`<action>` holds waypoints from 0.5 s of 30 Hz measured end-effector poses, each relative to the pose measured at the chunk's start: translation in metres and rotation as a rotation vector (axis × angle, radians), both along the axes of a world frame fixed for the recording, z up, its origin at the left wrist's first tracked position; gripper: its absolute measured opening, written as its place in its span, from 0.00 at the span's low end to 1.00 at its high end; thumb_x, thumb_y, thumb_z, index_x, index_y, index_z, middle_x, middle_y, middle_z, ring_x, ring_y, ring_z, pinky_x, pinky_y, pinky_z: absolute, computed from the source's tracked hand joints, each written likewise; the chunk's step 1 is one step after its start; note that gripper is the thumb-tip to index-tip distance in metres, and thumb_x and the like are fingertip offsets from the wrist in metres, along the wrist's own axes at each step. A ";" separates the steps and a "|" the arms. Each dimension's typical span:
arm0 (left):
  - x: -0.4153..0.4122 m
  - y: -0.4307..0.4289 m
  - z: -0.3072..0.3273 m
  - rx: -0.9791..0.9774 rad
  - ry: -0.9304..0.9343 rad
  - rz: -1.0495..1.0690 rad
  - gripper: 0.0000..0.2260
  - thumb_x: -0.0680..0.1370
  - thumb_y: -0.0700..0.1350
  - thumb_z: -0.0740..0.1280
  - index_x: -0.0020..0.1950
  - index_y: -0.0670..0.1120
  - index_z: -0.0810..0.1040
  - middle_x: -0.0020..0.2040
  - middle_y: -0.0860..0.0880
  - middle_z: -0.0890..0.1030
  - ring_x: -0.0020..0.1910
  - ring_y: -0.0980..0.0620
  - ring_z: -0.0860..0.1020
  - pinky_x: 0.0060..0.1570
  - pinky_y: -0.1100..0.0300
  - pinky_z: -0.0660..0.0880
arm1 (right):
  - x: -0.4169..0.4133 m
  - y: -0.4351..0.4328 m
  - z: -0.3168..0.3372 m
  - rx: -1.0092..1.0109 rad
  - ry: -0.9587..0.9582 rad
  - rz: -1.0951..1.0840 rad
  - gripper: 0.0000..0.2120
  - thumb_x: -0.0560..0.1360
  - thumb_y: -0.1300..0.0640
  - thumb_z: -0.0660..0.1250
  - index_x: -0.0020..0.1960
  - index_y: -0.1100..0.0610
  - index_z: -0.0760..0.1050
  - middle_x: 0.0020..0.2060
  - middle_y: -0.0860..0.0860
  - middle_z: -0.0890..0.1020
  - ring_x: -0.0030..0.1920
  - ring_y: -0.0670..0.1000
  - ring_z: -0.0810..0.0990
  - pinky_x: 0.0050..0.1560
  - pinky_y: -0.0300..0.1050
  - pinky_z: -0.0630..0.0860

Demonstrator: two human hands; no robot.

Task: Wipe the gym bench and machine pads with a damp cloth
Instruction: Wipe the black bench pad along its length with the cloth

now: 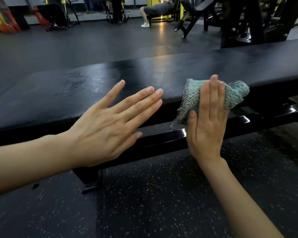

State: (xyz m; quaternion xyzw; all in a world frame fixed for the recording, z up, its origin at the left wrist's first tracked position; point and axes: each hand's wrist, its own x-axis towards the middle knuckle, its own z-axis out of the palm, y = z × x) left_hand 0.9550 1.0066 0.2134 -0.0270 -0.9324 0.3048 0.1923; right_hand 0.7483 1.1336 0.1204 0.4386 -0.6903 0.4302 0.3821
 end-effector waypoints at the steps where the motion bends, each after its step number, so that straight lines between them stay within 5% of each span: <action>1: -0.003 0.001 0.000 -0.002 -0.003 -0.005 0.28 0.82 0.50 0.52 0.81 0.41 0.54 0.81 0.44 0.53 0.80 0.47 0.53 0.77 0.41 0.46 | -0.004 0.001 0.000 -0.035 -0.038 -0.013 0.25 0.83 0.56 0.50 0.77 0.66 0.55 0.77 0.63 0.58 0.78 0.56 0.50 0.75 0.64 0.56; 7: -0.019 0.006 0.002 -0.013 -0.004 -0.039 0.28 0.82 0.50 0.52 0.80 0.41 0.55 0.81 0.44 0.54 0.80 0.47 0.54 0.77 0.40 0.48 | 0.031 -0.021 0.004 -0.235 -0.240 0.081 0.26 0.81 0.59 0.52 0.75 0.71 0.55 0.76 0.67 0.56 0.78 0.64 0.49 0.78 0.58 0.48; 15: -0.028 0.008 0.002 -0.012 -0.017 -0.045 0.28 0.83 0.51 0.51 0.80 0.40 0.55 0.81 0.43 0.54 0.80 0.47 0.53 0.77 0.40 0.47 | 0.060 -0.030 -0.017 -0.141 -0.158 0.182 0.26 0.84 0.53 0.49 0.77 0.63 0.46 0.77 0.51 0.51 0.80 0.54 0.46 0.77 0.53 0.50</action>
